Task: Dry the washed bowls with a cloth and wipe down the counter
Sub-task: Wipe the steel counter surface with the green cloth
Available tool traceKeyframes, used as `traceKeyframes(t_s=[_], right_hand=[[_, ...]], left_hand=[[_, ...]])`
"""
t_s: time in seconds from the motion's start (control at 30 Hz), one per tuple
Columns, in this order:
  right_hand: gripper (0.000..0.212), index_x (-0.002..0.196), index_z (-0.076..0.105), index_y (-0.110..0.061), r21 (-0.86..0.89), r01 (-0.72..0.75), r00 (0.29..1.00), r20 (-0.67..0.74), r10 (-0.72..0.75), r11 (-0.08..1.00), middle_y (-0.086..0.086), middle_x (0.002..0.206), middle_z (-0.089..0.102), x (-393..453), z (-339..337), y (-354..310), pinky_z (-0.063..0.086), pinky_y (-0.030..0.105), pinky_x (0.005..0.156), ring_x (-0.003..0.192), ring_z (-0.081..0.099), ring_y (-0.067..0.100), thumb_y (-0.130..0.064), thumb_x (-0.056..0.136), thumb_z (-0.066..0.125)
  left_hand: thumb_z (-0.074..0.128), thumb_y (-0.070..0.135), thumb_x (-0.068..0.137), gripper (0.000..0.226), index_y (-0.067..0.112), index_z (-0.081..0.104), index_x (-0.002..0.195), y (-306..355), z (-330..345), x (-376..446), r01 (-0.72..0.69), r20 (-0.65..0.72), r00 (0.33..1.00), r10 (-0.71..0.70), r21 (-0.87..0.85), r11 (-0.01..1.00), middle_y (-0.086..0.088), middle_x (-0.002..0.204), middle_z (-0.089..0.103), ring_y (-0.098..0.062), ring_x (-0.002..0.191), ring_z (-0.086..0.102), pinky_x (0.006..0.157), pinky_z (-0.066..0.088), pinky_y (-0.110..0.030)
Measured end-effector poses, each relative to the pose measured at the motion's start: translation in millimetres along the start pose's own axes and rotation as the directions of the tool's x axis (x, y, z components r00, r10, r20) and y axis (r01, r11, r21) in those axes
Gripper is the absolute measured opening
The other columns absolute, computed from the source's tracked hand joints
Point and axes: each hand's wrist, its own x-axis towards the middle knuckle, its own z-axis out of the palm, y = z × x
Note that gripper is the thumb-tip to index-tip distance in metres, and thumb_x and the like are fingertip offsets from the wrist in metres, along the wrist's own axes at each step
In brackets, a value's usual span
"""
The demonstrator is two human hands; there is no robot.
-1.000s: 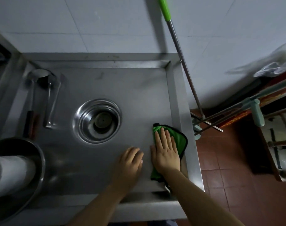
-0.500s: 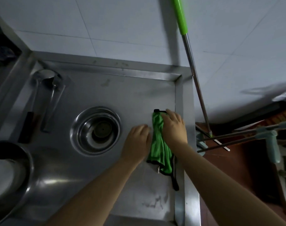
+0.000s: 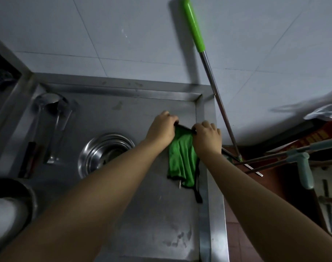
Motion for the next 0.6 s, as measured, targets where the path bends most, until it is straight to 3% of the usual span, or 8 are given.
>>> traceKeyframes(t_s=[0.13, 0.23, 0.3, 0.4, 0.47, 0.53, 0.6], right_hand=[[0.025, 0.105, 0.07, -0.011, 0.123, 0.046, 0.989, -0.147, -0.028, 0.991, 0.013, 0.102, 0.06, 11.0, -35.7, -14.2, 0.044, 0.044, 0.081, 0.089, 0.058, 0.037, -0.002, 0.084, 0.06], [0.027, 0.106, 0.069, -0.014, 0.061, 0.095, 0.993, -0.079, -0.09, 0.994, 0.01, 0.104, 0.057, -12.8, -40.8, -15.1, 0.044, 0.044, 0.082, 0.089, 0.058, 0.034, -0.002, 0.083, 0.061], [0.029, 0.116, 0.064, -0.02, 0.006, 0.108, 0.991, 0.079, -0.108, 0.994, 0.006, 0.113, 0.055, -38.9, -34.4, -12.1, 0.043, 0.041, 0.091, 0.102, 0.055, 0.03, -0.012, 0.088, 0.061], [0.046, 0.136, 0.053, -0.025, -0.051, 0.099, 0.938, 0.339, -0.076, 0.994, 0.004, 0.13, 0.049, -75.8, -13.4, -9.3, 0.035, 0.041, 0.102, 0.123, 0.046, 0.027, -0.026, 0.09, 0.057], [0.046, 0.132, 0.059, -0.02, 0.033, 0.039, 0.95, 0.31, -0.047, 0.999, 0.005, 0.13, 0.052, -94.3, 3.7, -13.5, 0.036, 0.043, 0.1, 0.123, 0.047, 0.03, -0.03, 0.088, 0.051], [0.045, 0.128, 0.063, -0.013, 0.13, 0.004, 0.978, 0.204, -0.031, 0.992, 0.01, 0.135, 0.054, -96.7, 22.6, -21.8, 0.039, 0.045, 0.101, 0.126, 0.05, 0.035, -0.031, 0.089, 0.048], [0.05, 0.147, 0.045, -0.022, 0.14, 0.009, 0.979, 0.2, -0.037, 0.99, 0.009, 0.16, 0.03, -84.6, 38.6, -33.0, 0.026, 0.046, 0.116, 0.148, 0.025, 0.034, -0.039, 0.1, 0.043]], left_hand=[[0.061, -0.003, 0.084, 0.026, 0.008, 0.072, 0.105, 4.8, -41.4, -9.6, -0.147, -0.158, 0.977, 0.146, 0.002, 0.989, -0.014, 0.102, 0.06, -0.037, 0.095, 0.058, 0.077, 0.053, -0.043], [0.064, -0.003, 0.08, 0.022, 0.003, 0.07, 0.1, 0.4, -33.9, -40.9, -0.243, -0.115, 0.96, 0.254, 0.099, 0.965, -0.017, 0.097, 0.059, -0.039, 0.089, 0.057, 0.072, 0.053, -0.045], [0.058, 0.004, 0.089, 0.016, 0.004, 0.068, 0.101, -5.5, -16.5, -67.7, -0.27, -0.014, 0.962, 0.273, 0.126, 0.955, -0.018, 0.1, 0.059, -0.037, 0.093, 0.056, 0.078, 0.051, -0.048], [0.037, 0.017, 0.101, 0.035, 0.007, 0.065, 0.119, -15.5, 12.9, -108.3, -0.367, 0.178, 0.924, 0.34, 0.151, 0.918, -0.016, 0.118, 0.061, -0.034, 0.106, 0.056, 0.09, 0.048, -0.046], [0.035, 0.018, 0.093, 0.04, 0.005, 0.068, 0.112, -24.4, 27.4, -130.8, -0.383, 0.219, 0.911, 0.35, 0.132, 0.914, -0.018, 0.106, 0.065, -0.038, 0.091, 0.063, 0.073, 0.055, -0.044], [0.049, 0.013, 0.088, 0.024, 0.007, 0.069, 0.099, -38.6, 39.1, -144.5, -0.316, 0.179, 0.939, 0.294, 0.105, 0.943, -0.015, 0.093, 0.064, -0.037, 0.08, 0.061, 0.063, 0.054, -0.045], [0.059, 0.011, 0.085, 0.015, 0.01, 0.067, 0.098, -50.8, 46.0, -151.9, -0.264, 0.104, 0.962, 0.252, 0.122, 0.957, -0.01, 0.094, 0.062, -0.033, 0.083, 0.059, 0.069, 0.052, -0.046]])
